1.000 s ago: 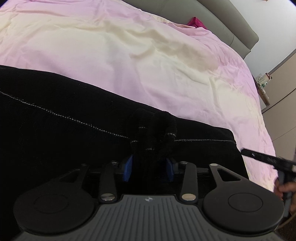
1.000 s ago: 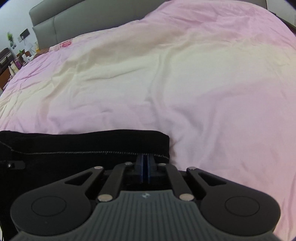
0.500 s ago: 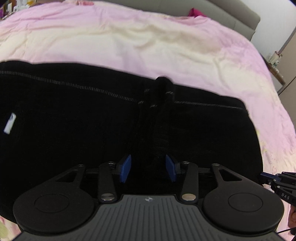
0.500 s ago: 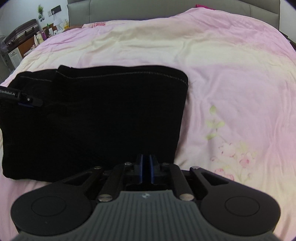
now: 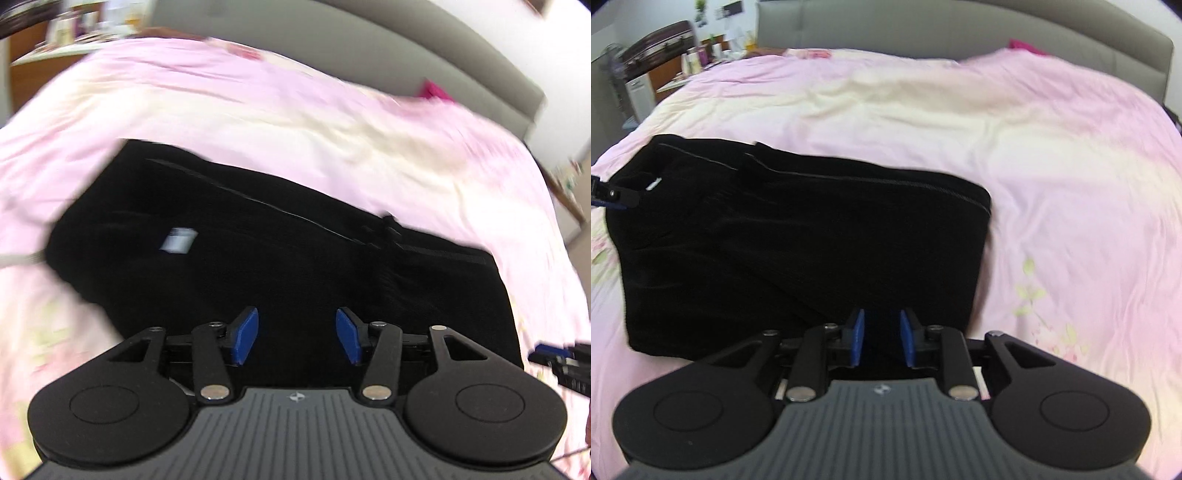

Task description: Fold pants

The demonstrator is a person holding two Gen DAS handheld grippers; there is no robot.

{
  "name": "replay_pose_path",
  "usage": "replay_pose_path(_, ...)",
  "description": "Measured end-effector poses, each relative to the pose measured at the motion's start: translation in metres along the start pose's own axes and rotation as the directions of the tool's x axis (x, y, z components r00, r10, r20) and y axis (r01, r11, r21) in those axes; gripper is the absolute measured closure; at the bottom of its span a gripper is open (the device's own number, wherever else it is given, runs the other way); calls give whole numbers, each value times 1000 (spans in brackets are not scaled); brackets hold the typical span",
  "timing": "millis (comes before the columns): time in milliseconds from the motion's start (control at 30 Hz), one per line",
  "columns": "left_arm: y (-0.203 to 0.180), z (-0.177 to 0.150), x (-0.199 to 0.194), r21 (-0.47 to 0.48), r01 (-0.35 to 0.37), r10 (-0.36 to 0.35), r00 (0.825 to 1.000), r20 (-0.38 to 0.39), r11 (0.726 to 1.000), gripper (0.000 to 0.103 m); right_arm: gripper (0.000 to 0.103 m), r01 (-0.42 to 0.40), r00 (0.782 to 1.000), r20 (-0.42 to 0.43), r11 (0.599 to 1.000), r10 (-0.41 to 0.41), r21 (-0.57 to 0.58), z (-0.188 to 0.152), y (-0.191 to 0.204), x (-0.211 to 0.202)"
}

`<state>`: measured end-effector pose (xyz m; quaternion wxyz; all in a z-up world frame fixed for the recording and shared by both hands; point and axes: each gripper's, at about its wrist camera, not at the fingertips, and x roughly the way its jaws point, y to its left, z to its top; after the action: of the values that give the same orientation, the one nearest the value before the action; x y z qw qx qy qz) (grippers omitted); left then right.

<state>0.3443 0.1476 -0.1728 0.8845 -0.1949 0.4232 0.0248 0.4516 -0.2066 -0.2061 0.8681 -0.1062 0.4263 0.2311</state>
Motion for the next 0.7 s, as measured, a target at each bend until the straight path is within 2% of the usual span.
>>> replay_pose_path(133, 62, 0, -28, -161, -24, 33, 998, 53, 987, 32, 76, -26, 999, 19, 997, 27, -68, 11, 31, -13)
replay_pose_path(200, 90, 2, -35, -260, -21, 41, 997, 70, 965, 28, 73, -41, 999, 13, 995, 42, -89, 19, 46, -12)
replay_pose_path(333, 141, -1, -31, -427, 22, 25, 994, 104, 904, 26, 68, -74, 997, -5, 982, 74, -175, 35, 80, -2)
replay_pose_path(500, 175, -4, -1, -528, 76, -12, 992, 124, 846, 25, 67, -120, 993, -53, 944, 109, -309, 68, 121, 28)
replay_pose_path(600, 193, -9, 14, -584, 114, -36, 989, 143, 804, 24, 66, -121, 992, -73, 916, 101, -382, 90, 140, 52)
replay_pose_path(700, 201, -5, 34, -605, 131, -49, 987, 151, 785, 23, 66, -135, 990, -101, 881, 100, -454, 116, 150, 83)
